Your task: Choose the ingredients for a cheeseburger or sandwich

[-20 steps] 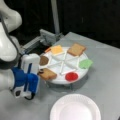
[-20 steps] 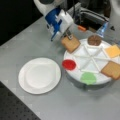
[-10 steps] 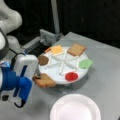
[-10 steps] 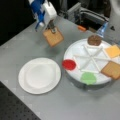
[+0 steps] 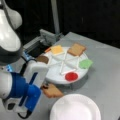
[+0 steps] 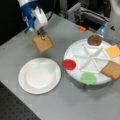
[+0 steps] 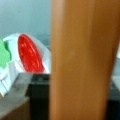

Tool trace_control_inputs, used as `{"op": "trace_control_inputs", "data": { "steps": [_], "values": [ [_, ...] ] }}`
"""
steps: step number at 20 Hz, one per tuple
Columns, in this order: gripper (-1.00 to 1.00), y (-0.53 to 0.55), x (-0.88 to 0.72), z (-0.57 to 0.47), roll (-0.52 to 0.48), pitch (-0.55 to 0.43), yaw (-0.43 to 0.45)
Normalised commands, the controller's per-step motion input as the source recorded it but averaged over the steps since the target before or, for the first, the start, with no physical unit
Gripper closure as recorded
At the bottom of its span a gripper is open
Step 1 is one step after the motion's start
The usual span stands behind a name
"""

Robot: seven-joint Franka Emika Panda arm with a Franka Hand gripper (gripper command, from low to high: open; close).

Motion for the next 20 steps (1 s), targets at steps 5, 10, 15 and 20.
{"op": "trace_control_inputs", "data": {
  "steps": [5, 10, 15, 20],
  "values": [
    [1.00, -0.11, 0.83, -0.10, 0.109, -0.014, 0.474],
    [1.00, -0.34, 0.66, -0.12, 0.088, 0.021, 0.517],
    [1.00, -0.38, 0.34, -0.03, 0.101, 0.122, 0.464],
    [1.00, -0.23, 0.23, -0.03, -0.003, 0.200, 0.387]
  ]
}}
